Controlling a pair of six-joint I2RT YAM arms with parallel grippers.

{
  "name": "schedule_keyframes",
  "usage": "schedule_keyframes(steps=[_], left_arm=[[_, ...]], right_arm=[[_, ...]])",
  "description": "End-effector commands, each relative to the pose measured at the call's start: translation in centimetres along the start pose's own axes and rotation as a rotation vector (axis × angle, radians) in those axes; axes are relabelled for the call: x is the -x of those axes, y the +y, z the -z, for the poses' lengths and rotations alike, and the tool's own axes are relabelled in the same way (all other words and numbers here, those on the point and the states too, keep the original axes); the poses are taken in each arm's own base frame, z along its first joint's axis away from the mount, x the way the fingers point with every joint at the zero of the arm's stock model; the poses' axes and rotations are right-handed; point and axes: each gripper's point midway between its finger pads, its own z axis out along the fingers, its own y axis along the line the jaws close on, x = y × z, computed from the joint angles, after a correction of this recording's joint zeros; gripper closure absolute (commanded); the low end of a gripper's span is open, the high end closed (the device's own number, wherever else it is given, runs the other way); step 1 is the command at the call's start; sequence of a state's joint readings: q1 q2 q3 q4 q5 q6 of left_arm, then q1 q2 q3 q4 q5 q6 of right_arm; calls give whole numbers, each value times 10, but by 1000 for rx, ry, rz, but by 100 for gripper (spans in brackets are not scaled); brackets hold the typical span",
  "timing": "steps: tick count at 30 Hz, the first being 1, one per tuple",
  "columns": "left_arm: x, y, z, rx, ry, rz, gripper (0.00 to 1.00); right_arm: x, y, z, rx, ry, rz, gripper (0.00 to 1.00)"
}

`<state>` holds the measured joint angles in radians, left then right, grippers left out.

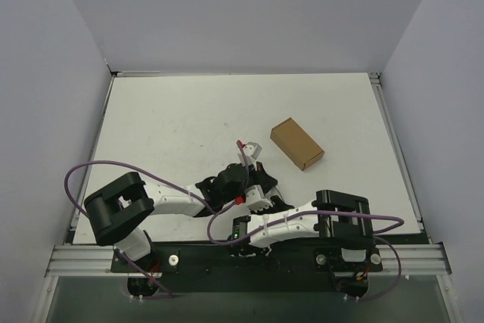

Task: Fold the paper box

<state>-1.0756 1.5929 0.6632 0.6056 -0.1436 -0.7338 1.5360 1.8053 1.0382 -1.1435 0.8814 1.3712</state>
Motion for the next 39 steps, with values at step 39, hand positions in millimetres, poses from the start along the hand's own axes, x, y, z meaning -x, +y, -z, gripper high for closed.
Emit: schedule_keyframes(steps=[39], left_arm=[[-65,61,5,30,154,-235,85]], right_arm=[[31,-23,9,745,106,-930,66]])
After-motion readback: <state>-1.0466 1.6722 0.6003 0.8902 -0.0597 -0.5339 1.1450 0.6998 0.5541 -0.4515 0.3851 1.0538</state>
